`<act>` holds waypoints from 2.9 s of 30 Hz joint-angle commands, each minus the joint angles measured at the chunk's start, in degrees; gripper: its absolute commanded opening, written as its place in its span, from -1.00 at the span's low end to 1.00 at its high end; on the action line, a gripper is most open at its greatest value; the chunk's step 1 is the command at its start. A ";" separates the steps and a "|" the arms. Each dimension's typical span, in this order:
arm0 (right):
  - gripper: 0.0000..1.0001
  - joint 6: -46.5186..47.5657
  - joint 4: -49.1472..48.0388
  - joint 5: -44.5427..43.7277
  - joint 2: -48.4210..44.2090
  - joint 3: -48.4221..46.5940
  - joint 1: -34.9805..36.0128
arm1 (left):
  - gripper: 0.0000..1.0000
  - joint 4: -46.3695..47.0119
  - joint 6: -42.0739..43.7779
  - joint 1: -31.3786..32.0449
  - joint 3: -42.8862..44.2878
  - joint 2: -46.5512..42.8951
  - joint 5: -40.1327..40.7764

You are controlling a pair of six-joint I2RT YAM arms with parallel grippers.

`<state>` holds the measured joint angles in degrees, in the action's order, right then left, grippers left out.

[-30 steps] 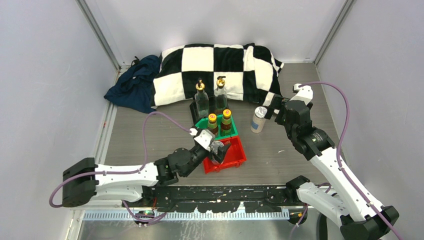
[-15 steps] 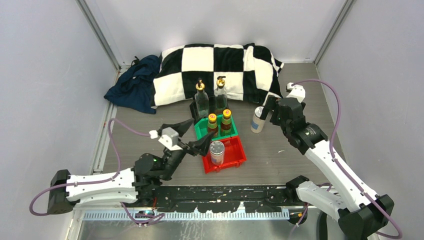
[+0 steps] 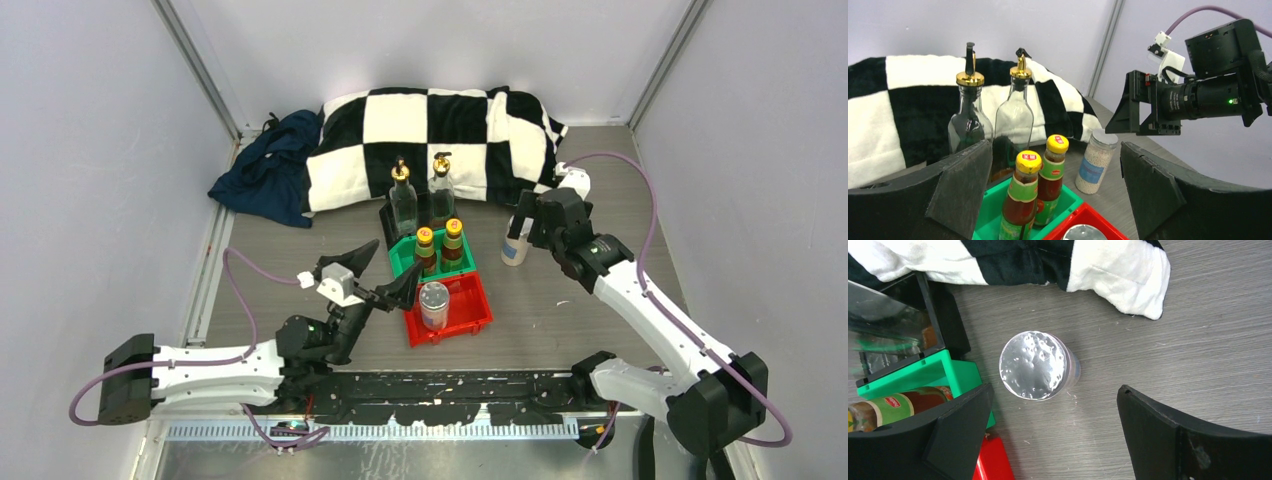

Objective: Organize the condiment bottles
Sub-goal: Pick up the bottle from the center of the board.

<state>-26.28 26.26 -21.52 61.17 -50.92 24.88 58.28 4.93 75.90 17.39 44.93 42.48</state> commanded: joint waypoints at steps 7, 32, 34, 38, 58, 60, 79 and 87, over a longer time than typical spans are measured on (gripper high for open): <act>0.99 0.62 -3.72 0.51 3.47 -3.61 -0.32 | 0.97 10.39 2.83 0.14 -1.43 -2.26 0.70; 0.99 7.53 -15.35 -1.20 -2.70 6.26 1.20 | 0.96 17.42 6.15 0.21 -4.90 -1.02 -2.77; 0.99 7.92 -14.39 -0.31 -2.00 4.42 1.45 | 0.96 17.39 6.27 0.14 -5.06 -1.26 -2.60; 0.99 7.52 -8.58 0.61 1.13 -1.81 2.13 | 0.95 16.99 6.41 0.13 -5.17 -1.95 -1.91; 0.99 0.33 40.78 0.51 23.77 -46.61 3.39 | 0.99 -5.59 2.22 0.17 0.97 -13.30 1.47; 0.99 0.04 41.94 1.14 24.52 -46.35 3.08 | 0.99 -7.78 1.85 0.20 1.72 -14.45 1.70; 0.97 -3.26 37.77 13.21 26.64 -38.82 -1.74 | 1.00 -15.43 0.52 0.21 1.35 -22.34 1.94; 0.90 -2.45 33.69 15.20 29.16 -35.44 -4.51 | 0.99 -15.48 0.21 0.17 0.77 -22.58 1.79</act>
<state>-28.91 63.22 -8.34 89.69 -86.87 21.41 42.00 5.96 75.90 17.98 22.85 43.53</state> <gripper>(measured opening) 0.960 0.996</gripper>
